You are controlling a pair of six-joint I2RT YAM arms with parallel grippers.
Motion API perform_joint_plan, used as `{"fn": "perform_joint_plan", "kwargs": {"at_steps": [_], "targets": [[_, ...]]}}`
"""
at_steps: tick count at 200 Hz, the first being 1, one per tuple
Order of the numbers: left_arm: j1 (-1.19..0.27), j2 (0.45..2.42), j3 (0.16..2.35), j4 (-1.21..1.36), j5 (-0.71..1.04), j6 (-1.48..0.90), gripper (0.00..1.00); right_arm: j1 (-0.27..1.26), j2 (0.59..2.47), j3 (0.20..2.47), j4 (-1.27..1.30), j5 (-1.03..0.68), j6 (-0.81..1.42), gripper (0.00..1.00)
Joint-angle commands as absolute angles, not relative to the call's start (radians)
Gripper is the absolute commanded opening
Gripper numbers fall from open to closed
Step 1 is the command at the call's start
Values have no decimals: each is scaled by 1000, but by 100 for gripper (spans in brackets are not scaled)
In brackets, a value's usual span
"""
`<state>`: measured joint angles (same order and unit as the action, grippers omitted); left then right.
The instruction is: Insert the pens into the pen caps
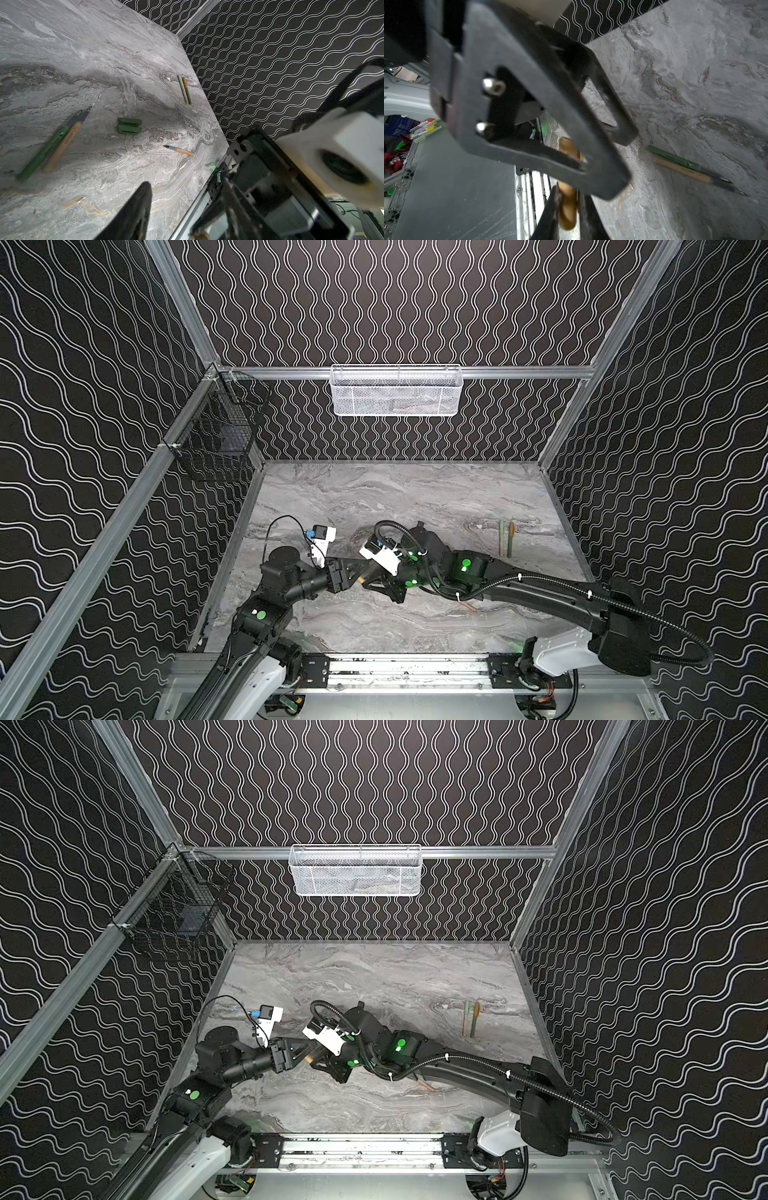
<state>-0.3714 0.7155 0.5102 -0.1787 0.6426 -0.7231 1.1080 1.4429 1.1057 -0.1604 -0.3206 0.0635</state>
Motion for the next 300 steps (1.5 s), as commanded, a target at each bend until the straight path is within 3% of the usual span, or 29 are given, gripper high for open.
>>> {"fn": "perform_joint_plan", "kwargs": {"at_steps": [1,25,53,86,108,123,136,173,195,238,300], "targets": [[-371,712,509,-130,662,-731,44,1120,1442,1115,-83,-241,80,17],[-371,703,513,-146,652,-724,25,1138,1450,1118,-56,-191,99,16],[-371,703,507,-132,659,-733,18,1153,1458,1123,-29,-144,116,16],[-371,712,506,-117,667,-736,0,1166,1476,1133,-11,-119,130,17],[-370,708,531,-166,637,-702,0,1166,1489,1136,-6,-115,146,21],[-369,707,585,-282,571,-630,0,1165,1488,1130,-7,-108,169,31],[-370,718,657,-413,470,-554,0,1158,1478,1119,-15,-72,196,41],[-369,786,862,-728,134,-404,0,1074,1494,1083,-48,-99,294,56],[-370,786,926,-803,-14,-362,0,1011,1567,1103,-92,-141,365,58],[-369,718,909,-777,2,-297,0,946,1757,1194,-120,-220,387,59],[-370,618,868,-737,3,-298,0,913,2019,1424,-246,-277,364,67]]}}
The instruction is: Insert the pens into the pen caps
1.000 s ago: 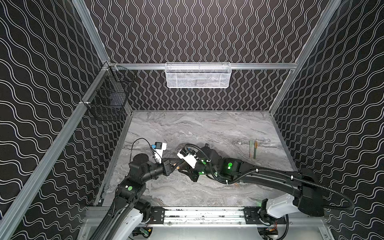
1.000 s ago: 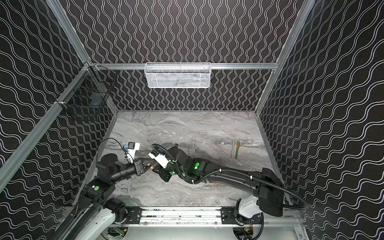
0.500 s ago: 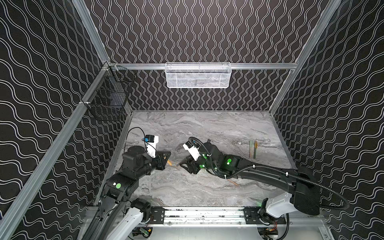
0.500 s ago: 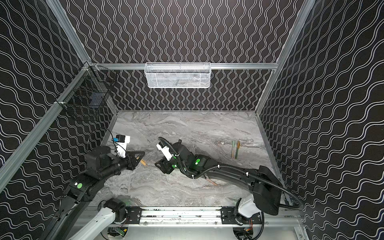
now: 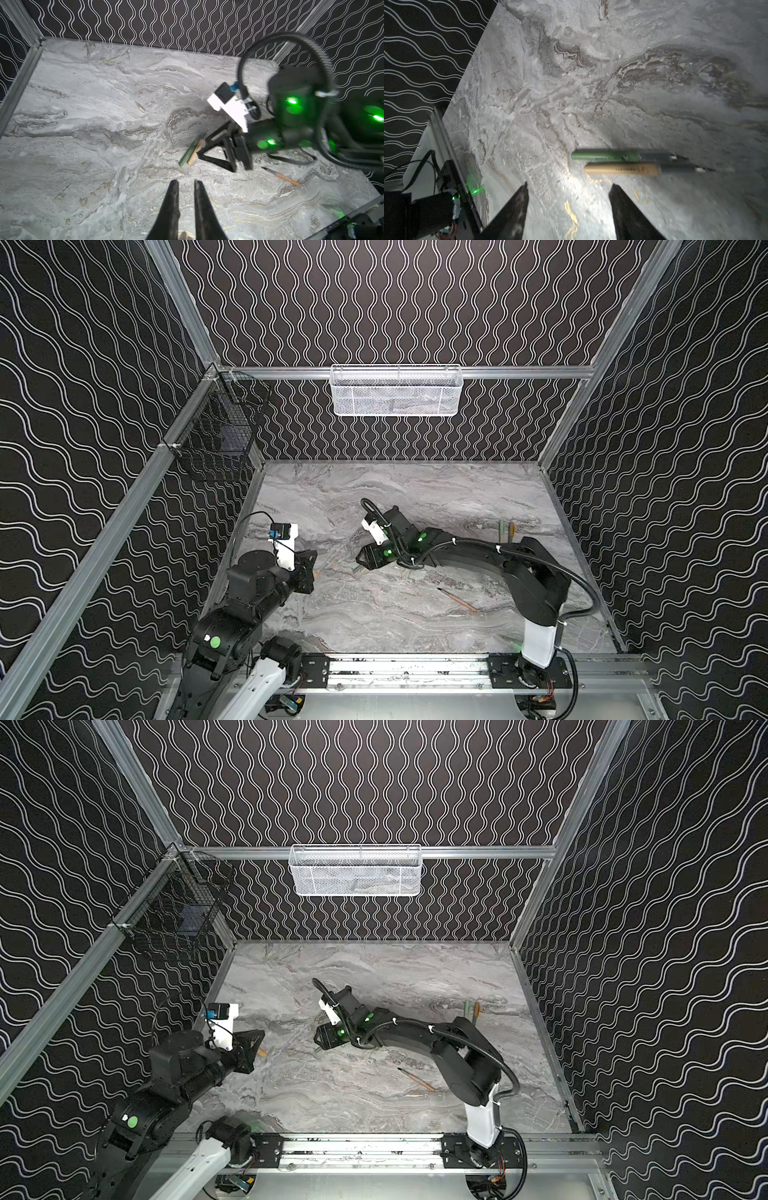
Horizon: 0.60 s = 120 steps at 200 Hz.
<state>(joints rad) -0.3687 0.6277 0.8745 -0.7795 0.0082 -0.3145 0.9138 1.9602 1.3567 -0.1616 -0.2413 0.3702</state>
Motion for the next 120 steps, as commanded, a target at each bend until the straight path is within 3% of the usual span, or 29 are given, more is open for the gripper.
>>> {"fn": "perform_joint_plan", "kwargs": {"at_steps": [1,120], "targets": [[-370,617,868,-737,4,-298,0,913,2022,1426,-247,-276,364,67],[-338,631,861,-717,43,-291,0,905,2147,1540,-332,-273,344,70]]}}
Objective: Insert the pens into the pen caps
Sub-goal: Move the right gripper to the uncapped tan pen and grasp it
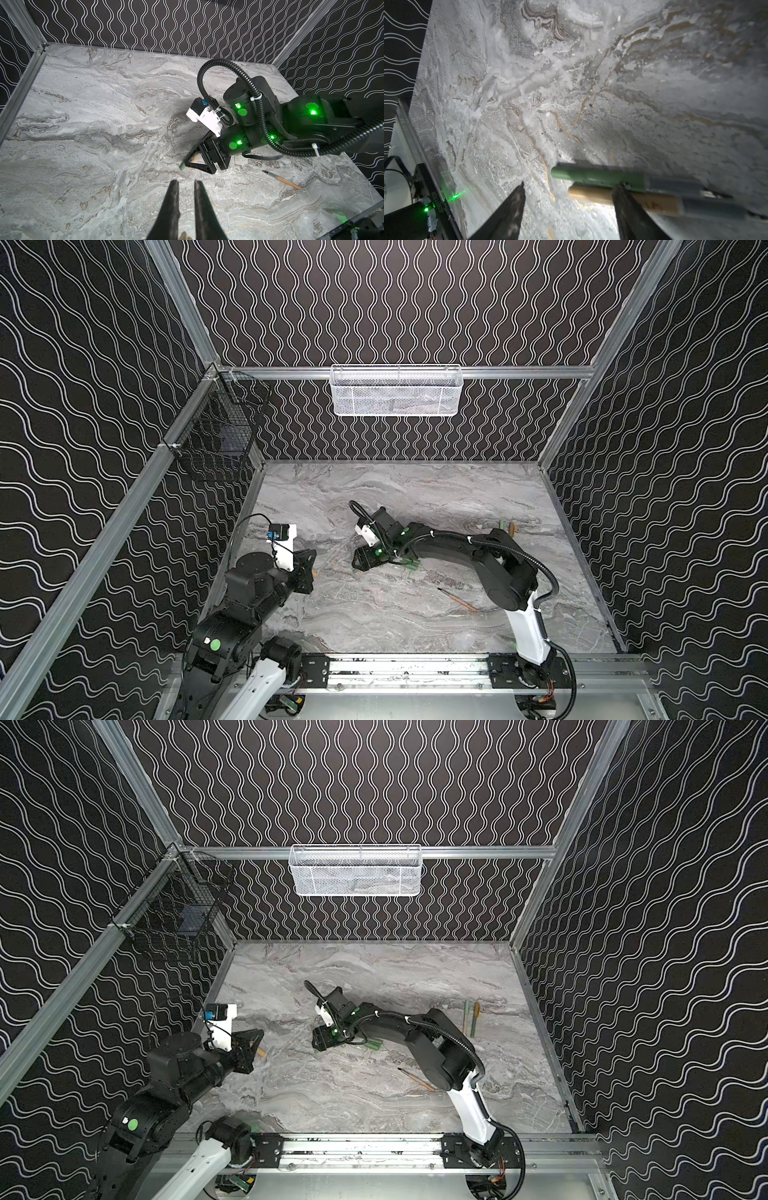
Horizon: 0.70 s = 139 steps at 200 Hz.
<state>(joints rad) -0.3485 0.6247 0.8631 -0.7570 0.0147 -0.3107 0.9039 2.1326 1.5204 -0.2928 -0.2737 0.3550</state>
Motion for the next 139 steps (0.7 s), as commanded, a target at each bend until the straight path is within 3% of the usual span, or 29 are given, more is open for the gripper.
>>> {"fn": "perform_joint_plan", "kwargs": {"at_steps": [1,63,139], "targets": [[-337,632,861,-717,44,-291,0,904,2148,1540,-333,-272,344,70],[-295,642,857,-703,86,-285,0,905,2124,1518,-379,-247,335,70],[-244,656,853,-685,145,-277,0,932,1947,1355,-386,-105,396,70]]}}
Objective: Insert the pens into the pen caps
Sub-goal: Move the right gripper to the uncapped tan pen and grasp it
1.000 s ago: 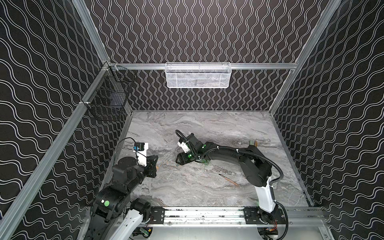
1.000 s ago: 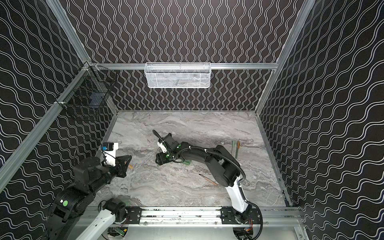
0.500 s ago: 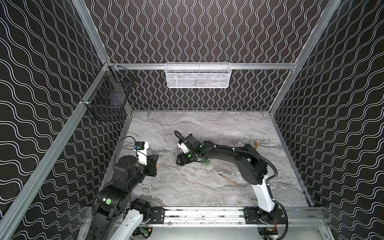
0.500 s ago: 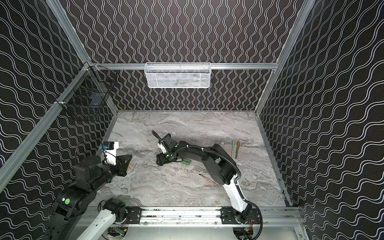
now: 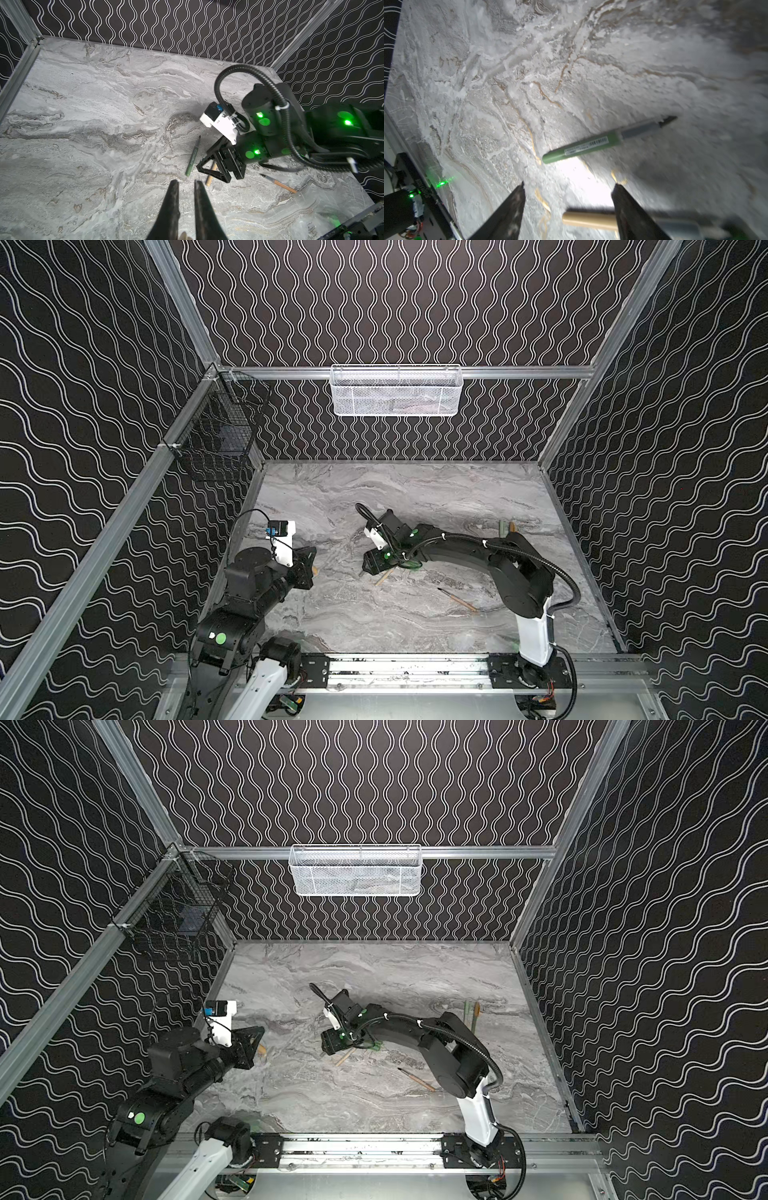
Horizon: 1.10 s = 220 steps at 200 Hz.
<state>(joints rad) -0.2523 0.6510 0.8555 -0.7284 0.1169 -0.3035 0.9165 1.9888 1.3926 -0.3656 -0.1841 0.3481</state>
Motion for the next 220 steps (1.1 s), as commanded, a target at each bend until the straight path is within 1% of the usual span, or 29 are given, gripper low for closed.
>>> {"fn": "perform_joint_plan", "kwargs": {"at_steps": [1,35,70,130,165,174,186,220], "targets": [[-244,655,853,-685,145,-277,0,933,1946,1353,-388,-102,398,70],[-241,651,849,-681,151,-279,0,974,1904,1308,-479,-3,469,70],[-233,653,848,-676,169,-277,0,989,1907,1271,-470,3,513,70],[-232,631,847,-681,165,-278,0,989,1979,1333,-462,61,583,74],[-232,631,848,-679,168,-278,0,989,2034,1385,-509,99,594,73],[-232,629,847,-678,170,-277,0,992,2046,1395,-523,110,592,72],[-232,630,847,-677,171,-275,0,998,2063,1414,-547,124,584,67],[-232,629,848,-679,169,-276,0,1023,2109,1459,-608,159,567,44]]}}
